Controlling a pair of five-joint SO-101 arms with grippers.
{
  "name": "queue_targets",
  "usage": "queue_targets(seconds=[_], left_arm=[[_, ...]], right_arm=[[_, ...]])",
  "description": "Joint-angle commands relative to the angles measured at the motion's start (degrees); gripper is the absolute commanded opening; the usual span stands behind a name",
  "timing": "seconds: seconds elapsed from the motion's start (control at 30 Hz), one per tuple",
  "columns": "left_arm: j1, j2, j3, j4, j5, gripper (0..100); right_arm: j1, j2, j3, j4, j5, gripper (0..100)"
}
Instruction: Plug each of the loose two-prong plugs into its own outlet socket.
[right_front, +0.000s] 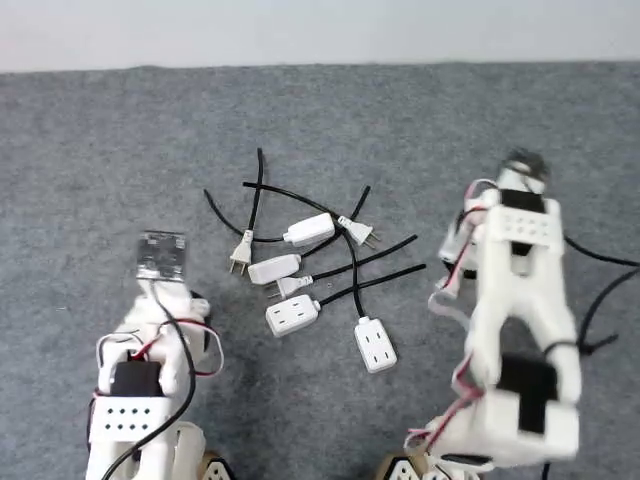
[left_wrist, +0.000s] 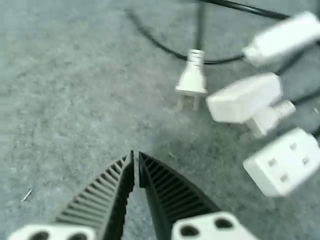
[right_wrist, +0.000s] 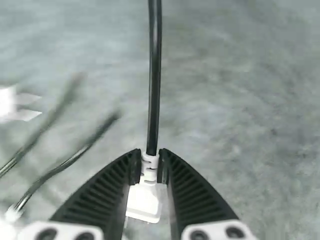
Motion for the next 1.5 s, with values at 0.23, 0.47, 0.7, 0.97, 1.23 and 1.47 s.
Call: queue_targets(seconds=[0.23,0.47,0.7,0.97,1.23,1.47], left_arm=[[1.85,7.47,-4.18,2.9,-1.67,2],[2.55,35.52,-17.01,2.9,-9.67,1],[2.99,43.16,-22.02,5.1,-12.75,1],[4.75,42.37,-21.41,5.45,-15.3,1],[7.74,42.02,-20.53,5.45,-16.79,1],[7.91,41.93,-20.44,7.12,-20.13,1]], right_arm=[[-20.7,-26.86,1.76,0.66,13.45,0.8],[-30.11,-29.93,1.85,3.12,16.62,0.8],[-39.34,-30.2,7.38,0.57,16.35,0.8],[-45.23,-29.85,10.02,-1.63,16.18,0.8],[-46.37,-29.67,14.24,-5.67,16.18,0.8],[-46.37,-29.67,14.59,-6.2,16.18,0.8]])
